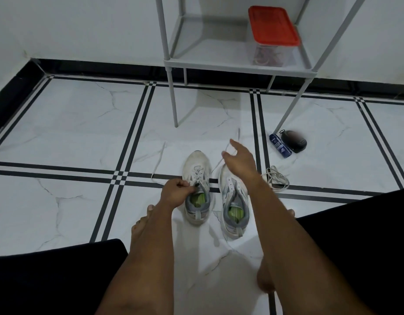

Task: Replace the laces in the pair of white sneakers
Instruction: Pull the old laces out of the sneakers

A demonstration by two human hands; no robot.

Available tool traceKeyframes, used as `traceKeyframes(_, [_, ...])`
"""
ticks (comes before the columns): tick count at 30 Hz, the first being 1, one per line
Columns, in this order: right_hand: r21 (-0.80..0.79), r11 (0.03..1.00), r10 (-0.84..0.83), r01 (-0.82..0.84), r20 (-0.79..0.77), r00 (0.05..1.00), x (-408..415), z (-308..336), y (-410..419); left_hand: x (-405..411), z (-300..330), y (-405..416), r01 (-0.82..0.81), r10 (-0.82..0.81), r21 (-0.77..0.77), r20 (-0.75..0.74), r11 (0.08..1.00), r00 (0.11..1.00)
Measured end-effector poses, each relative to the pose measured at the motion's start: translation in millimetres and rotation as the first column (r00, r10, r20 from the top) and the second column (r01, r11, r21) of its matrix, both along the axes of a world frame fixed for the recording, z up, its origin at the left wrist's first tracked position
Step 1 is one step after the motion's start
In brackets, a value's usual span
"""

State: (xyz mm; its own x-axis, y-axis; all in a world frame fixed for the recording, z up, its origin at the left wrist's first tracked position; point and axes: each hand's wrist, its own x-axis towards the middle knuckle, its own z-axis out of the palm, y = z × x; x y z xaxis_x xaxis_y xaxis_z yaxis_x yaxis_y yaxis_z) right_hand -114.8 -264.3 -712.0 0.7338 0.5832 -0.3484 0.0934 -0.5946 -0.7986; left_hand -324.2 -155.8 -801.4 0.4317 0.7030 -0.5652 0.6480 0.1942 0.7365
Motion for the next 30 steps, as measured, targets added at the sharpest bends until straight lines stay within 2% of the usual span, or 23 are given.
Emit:
traceKeyframes(2, [-0.109, 0.992, 0.071, -0.058, 0.111, 0.991, -17.8, -20.3, -14.3, 2.5, -0.5, -0.8, -0.007, 0.007, 0.017, -0.002, 1.0, 1.0])
traceKeyframes(4, [-0.298, 0.945, 0.191, -0.135, 0.168, 0.967, -40.2, -40.2, -26.2, 6.4, -1.6, -2.3, 0.004, -0.003, 0.051, -0.017, 0.999, 1.0])
traceKeyframes(6, [-0.478, 0.857, 0.304, -0.191, 0.171, 0.937, -59.9, -60.2, -37.0, 9.6, 0.7, -6.7, 0.021, -0.018, 0.094, -0.03, 0.995, 0.999])
traceKeyframes(7, [-0.512, 0.837, 0.313, -0.195, 0.154, 0.937, -65.3, -67.8, -41.1, 10.6, 2.1, -8.5, 0.021, -0.017, 0.116, -0.033, 0.993, 0.999])
traceKeyframes(12, [-0.474, 0.846, 0.354, -0.243, 0.16, 0.921, -56.1, -89.7, -70.3, 11.4, 0.8, -13.9, 0.0, 0.004, 0.138, -0.026, 0.99, 1.0])
traceKeyframes(19, [-0.43, 0.883, 0.285, -0.189, 0.172, 0.943, -11.4, -99.6, -84.2, 11.6, -5.0, -13.0, 0.005, 0.0, 0.153, -0.035, 0.988, 0.999])
traceKeyframes(22, [-0.495, 0.849, 0.306, -0.183, 0.178, 0.935, 8.8, -97.6, -85.3, 12.1, -3.1, -13.4, 0.01, -0.005, 0.147, -0.035, 0.989, 0.999])
traceKeyframes(24, [-0.575, 0.81, 0.315, -0.115, 0.262, 0.912, 7.5, -87.4, -78.1, 12.8, -1.1, -13.7, 0.035, -0.028, 0.142, -0.049, 0.989, 0.998])
traceKeyframes(27, [-0.467, 0.879, 0.311, -0.096, 0.408, 0.858, -15.7, -70.7, -56.0, 15.5, 1.0, -12.6, 0.095, -0.09, 0.108, -0.046, 0.99, 0.995])
traceKeyframes(30, [-0.392, 0.889, 0.38, -0.238, 0.34, 0.861, -44.0, -61.9, -32.0, 18.9, 3.3, -10.4, 0.159, -0.157, 0.075, -0.032, 0.984, 0.987])
